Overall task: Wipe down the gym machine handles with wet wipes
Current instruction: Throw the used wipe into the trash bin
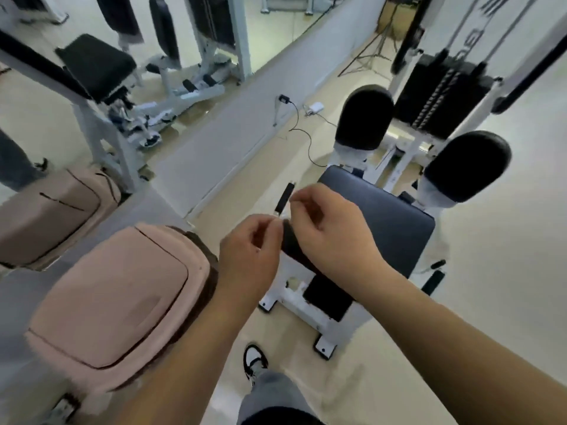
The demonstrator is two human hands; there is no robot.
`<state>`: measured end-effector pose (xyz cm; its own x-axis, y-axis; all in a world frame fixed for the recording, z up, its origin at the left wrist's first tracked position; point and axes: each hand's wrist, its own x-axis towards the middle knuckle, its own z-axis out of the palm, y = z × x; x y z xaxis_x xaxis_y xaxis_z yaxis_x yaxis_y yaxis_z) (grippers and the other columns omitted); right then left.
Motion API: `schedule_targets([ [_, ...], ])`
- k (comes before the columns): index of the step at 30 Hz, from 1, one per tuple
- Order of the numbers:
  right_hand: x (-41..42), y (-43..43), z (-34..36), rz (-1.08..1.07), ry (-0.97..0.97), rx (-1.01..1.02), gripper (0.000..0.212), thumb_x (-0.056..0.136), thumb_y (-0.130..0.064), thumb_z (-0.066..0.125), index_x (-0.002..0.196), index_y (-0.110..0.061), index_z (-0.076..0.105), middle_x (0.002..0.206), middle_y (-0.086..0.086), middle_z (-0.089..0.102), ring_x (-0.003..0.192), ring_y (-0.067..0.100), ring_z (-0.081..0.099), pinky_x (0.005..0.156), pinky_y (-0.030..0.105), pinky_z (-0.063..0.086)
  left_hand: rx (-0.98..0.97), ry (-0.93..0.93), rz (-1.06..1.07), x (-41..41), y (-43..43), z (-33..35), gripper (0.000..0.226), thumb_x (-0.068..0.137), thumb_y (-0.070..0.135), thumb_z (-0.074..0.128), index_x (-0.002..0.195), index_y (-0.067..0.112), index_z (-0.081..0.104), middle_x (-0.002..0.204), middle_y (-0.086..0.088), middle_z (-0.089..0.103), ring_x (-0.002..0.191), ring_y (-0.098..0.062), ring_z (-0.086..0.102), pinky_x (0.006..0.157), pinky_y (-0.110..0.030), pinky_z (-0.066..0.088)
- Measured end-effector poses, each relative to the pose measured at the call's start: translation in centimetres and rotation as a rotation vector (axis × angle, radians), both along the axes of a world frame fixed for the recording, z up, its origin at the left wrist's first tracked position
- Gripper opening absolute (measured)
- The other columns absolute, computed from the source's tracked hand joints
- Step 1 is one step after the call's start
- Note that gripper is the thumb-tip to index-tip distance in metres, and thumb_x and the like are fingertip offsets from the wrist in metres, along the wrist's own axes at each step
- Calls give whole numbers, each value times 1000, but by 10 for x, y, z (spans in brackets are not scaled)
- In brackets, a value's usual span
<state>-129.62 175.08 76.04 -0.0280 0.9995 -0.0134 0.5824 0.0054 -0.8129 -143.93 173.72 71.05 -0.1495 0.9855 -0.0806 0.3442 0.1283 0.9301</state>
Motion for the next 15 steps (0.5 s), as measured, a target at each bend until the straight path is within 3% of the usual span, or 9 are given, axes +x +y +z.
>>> schedule_targets([
  [4,142,-77,8,-201,-72,18,11,99,-40,58,106,-33,62,75,-15,63,71,4,60,65,27,48,122,-44,-198,122,-49,50,18,102,27,60,86,22,69,73,1,66,65,-21,63,60,-36,58],
  [6,216,-126,3,-298,-45,-77,9,98,-38,59,102,-31,63,73,-11,64,69,7,62,64,29,49,89,-41,-334,193,-79,56,18,102,25,60,87,20,68,74,-1,67,63,-20,65,58,-33,59],
  [8,285,-177,-4,-407,6,-159,8,97,-36,60,98,-29,65,75,-7,67,69,9,62,64,28,46,35,-50,-474,267,-110,53,17,102,23,60,88,18,69,75,-2,69,61,-21,67,57,-39,61],
  [12,401,-285,-17,-677,109,-249,14,94,-35,59,95,-24,68,84,0,73,81,20,70,78,42,59,-131,-41,-801,407,-185,43,12,101,21,61,98,16,72,80,-2,73,64,-21,71,63,-41,64],
  [15,465,-357,-29,-895,220,-284,15,95,-36,59,96,-24,67,87,2,74,82,23,72,80,44,60,-210,15,-1021,488,-234,31,12,100,20,61,101,17,73,83,-2,75,67,-21,73,66,-42,65],
])
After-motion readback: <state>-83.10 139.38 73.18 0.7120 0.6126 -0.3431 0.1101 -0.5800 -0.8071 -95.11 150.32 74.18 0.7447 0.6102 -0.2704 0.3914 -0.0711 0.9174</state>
